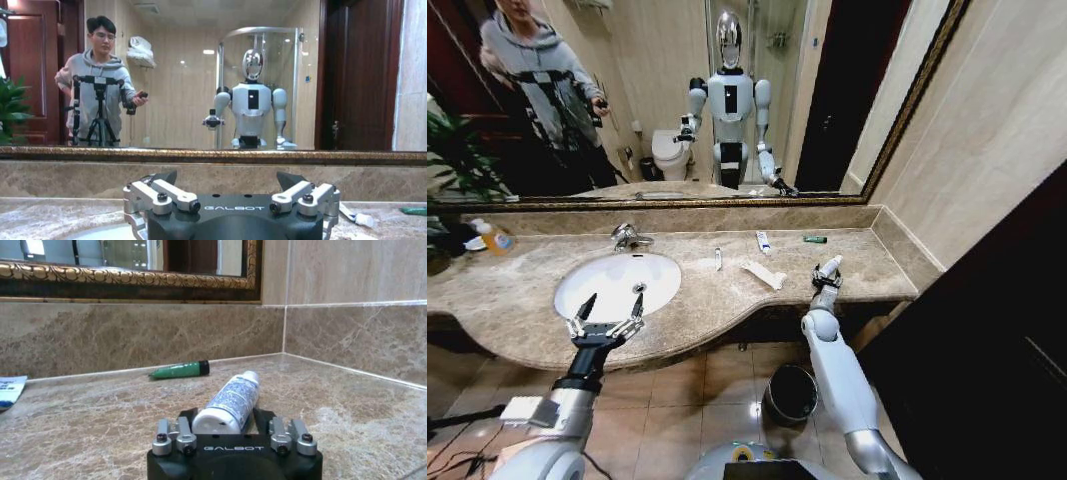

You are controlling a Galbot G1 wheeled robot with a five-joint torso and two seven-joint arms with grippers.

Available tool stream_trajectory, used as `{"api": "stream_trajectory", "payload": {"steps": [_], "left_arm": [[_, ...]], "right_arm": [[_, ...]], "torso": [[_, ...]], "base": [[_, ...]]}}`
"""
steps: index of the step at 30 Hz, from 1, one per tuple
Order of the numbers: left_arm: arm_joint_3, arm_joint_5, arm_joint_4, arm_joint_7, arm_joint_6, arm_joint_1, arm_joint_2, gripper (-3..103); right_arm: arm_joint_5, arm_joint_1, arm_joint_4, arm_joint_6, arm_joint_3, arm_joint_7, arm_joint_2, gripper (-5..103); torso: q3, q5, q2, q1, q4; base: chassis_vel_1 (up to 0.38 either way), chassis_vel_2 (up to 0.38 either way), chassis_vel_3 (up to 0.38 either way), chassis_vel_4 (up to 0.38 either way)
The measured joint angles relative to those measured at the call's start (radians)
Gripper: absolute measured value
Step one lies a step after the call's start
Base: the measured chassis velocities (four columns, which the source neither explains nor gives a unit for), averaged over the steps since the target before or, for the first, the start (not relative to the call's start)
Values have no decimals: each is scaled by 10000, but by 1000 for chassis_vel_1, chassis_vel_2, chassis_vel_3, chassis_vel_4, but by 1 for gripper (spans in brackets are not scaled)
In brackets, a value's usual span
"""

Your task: Pick up the trash from the sink and place it in the trash bin.

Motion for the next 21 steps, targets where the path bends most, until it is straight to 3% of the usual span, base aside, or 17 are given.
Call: {"api": "stream_trajectory", "payload": {"steps": [13, 21], "left_arm": [[0, 0, -1, 0, 0, 0, 0, 100], [0, 0, 0, 0, 0, 0, 0, 100]], "right_arm": [[79, -222, 376, 41, -69, -147, -259, 25], [425, -677, 1232, 38, -35, -328, -491, 25]], "torso": [[0, 0, 0, 0, 0], [0, 1, 0, 0, 1]], "base": [[0, 0, 0, 0], [0, 0, 0, 0]]}}
